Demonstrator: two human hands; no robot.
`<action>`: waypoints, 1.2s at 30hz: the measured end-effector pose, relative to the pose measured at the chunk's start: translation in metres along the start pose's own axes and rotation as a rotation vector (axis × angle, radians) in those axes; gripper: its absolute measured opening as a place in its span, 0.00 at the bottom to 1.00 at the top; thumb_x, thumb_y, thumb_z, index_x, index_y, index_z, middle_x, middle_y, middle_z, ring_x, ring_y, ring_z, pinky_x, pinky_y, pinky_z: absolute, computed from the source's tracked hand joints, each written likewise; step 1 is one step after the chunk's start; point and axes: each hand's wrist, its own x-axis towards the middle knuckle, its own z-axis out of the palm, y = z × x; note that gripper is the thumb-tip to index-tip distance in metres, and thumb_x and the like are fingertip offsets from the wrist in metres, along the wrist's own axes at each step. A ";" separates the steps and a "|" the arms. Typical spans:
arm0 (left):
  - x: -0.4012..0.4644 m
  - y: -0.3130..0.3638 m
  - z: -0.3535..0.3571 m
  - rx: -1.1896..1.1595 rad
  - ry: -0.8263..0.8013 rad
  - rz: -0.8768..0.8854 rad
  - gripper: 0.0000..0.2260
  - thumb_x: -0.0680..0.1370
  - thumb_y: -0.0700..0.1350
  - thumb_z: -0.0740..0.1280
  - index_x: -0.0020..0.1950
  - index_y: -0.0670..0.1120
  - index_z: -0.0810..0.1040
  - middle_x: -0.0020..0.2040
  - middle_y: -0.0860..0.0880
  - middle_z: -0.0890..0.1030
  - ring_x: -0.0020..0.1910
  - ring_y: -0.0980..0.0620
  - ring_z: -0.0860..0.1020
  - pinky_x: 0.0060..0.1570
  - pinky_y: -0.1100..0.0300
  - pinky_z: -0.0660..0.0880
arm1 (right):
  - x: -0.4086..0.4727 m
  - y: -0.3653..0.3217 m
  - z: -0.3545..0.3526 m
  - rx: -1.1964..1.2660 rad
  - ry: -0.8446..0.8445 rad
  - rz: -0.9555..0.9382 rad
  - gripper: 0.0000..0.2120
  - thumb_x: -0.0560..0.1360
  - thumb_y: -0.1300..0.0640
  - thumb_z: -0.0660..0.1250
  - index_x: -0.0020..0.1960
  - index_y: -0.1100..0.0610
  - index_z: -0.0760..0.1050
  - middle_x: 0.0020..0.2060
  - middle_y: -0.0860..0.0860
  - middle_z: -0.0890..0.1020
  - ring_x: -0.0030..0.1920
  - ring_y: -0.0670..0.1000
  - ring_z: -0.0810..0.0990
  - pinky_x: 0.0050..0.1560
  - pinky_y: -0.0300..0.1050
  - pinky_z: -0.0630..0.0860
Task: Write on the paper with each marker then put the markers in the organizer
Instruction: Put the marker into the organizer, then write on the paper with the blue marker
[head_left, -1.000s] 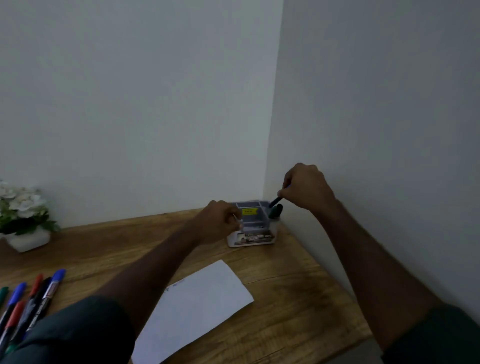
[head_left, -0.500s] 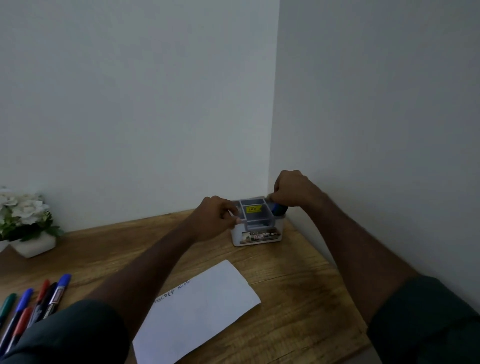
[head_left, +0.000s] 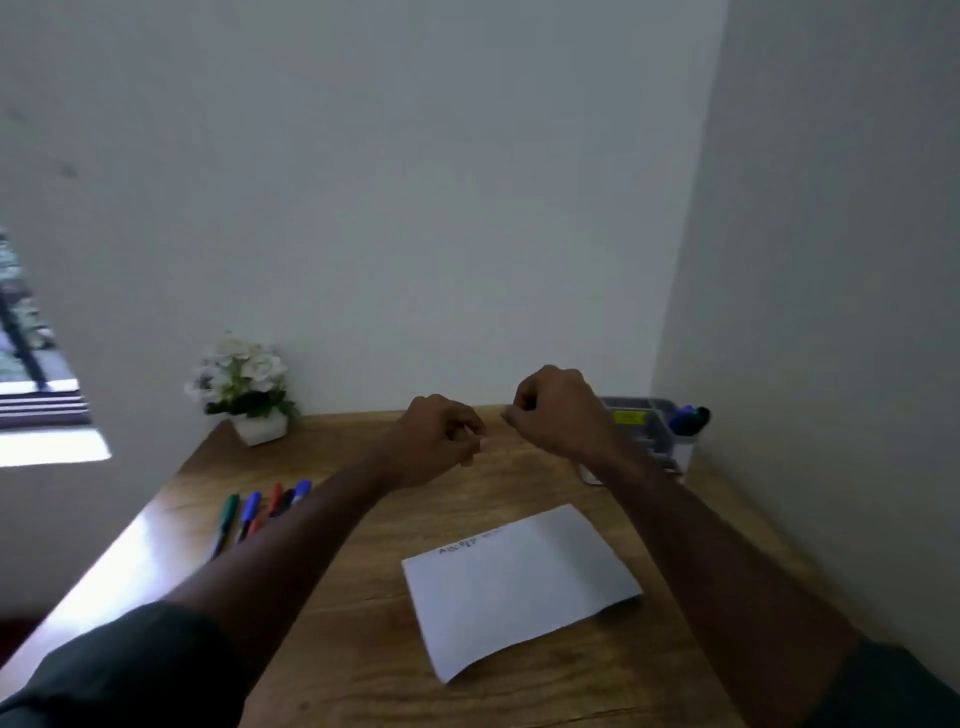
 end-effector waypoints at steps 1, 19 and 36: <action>-0.011 -0.006 -0.009 0.009 0.016 -0.020 0.05 0.76 0.45 0.71 0.49 0.45 0.84 0.33 0.51 0.84 0.33 0.60 0.81 0.37 0.69 0.75 | -0.003 -0.013 0.012 0.018 -0.033 -0.024 0.11 0.71 0.54 0.72 0.31 0.55 0.79 0.29 0.48 0.81 0.31 0.44 0.79 0.32 0.38 0.71; -0.165 -0.113 -0.101 0.305 0.226 -0.403 0.05 0.73 0.45 0.72 0.37 0.50 0.83 0.30 0.54 0.79 0.29 0.59 0.74 0.29 0.64 0.68 | -0.031 -0.152 0.180 0.140 -0.412 -0.182 0.08 0.77 0.52 0.66 0.53 0.51 0.82 0.51 0.51 0.83 0.47 0.49 0.80 0.43 0.42 0.74; -0.145 -0.097 -0.072 -0.073 0.339 -0.252 0.14 0.74 0.48 0.73 0.60 0.53 0.81 0.37 0.55 0.83 0.39 0.59 0.80 0.44 0.66 0.73 | -0.030 -0.111 0.148 -0.048 -0.256 -0.250 0.14 0.81 0.46 0.57 0.54 0.54 0.76 0.45 0.52 0.80 0.40 0.50 0.76 0.38 0.45 0.68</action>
